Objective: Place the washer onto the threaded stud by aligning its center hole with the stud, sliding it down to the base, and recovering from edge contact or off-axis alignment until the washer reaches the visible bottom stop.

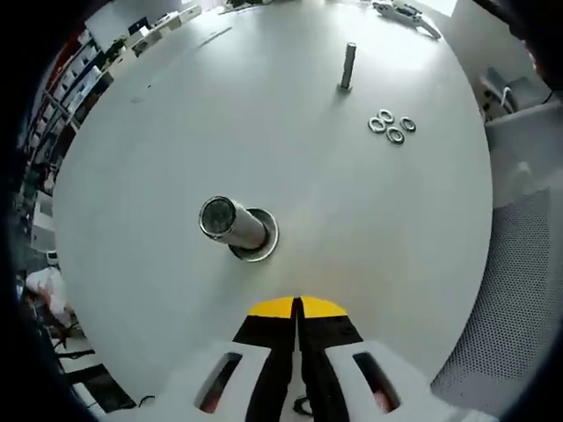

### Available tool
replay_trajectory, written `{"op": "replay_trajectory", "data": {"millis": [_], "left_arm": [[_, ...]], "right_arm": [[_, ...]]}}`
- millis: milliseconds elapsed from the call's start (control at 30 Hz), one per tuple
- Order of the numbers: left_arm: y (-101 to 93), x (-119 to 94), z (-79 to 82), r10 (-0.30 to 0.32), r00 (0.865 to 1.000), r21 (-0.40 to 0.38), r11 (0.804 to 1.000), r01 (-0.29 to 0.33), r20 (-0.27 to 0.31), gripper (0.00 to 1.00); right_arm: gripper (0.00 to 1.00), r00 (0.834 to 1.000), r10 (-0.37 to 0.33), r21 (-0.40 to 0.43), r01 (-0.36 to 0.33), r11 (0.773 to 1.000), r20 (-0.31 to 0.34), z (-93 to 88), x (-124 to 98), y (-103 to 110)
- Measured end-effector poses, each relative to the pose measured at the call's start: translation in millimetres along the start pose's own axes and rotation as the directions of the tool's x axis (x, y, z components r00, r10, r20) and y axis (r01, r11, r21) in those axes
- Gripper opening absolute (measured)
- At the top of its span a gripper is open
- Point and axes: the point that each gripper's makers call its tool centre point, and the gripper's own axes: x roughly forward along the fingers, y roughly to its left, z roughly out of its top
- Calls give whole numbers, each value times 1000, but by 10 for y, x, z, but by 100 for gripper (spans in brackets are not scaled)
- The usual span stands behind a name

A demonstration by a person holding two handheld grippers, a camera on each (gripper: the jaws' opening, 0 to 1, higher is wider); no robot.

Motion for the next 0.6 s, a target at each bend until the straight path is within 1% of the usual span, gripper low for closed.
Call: {"op": "replay_trajectory", "data": {"millis": [33,67,133,200,233,333,367,400,500,600], "left_arm": [[13,-9,0,0,1000,-14,1000,0,4,0],[13,-34,-25,5,1000,1,1000,-5,0,0],[19,-41,-33,9,1000,6,1000,-9,15,0],[50,-69,-48,12,1000,-27,1000,-12,28,0],[70,-104,-47,14,999,-44,999,-12,48,0],[102,-170,-82,26,998,-65,998,-23,53,1],[125,-226,-63,47,996,-88,995,-40,80,1],[125,-246,-43,50,993,-112,993,-38,103,1],[103,-336,-100,69,989,-144,988,-50,130,3],[66,-362,-192,81,988,-160,985,-59,130,7]], "right_arm": [[57,1000,-1,-2,1,1000,-1,-1,0,-2],[57,1000,0,-4,0,1000,0,1,4,-2],[57,1000,1,-5,-1,1000,3,10,4,5],[57,1000,4,-8,-4,1000,2,10,1,17],[57,1000,4,-10,-4,1000,0,7,-1,19],[57,1000,8,-9,-8,1000,-2,3,8,26],[57,1000,9,-12,-9,1000,-2,2,11,29],[57,1000,10,-11,-10,1000,-2,1,12,33],[57,1000,17,-13,-18,1000,-6,-8,15,52],[57,1000,25,-16,-26,1000,-9,-14,25,76]]}}
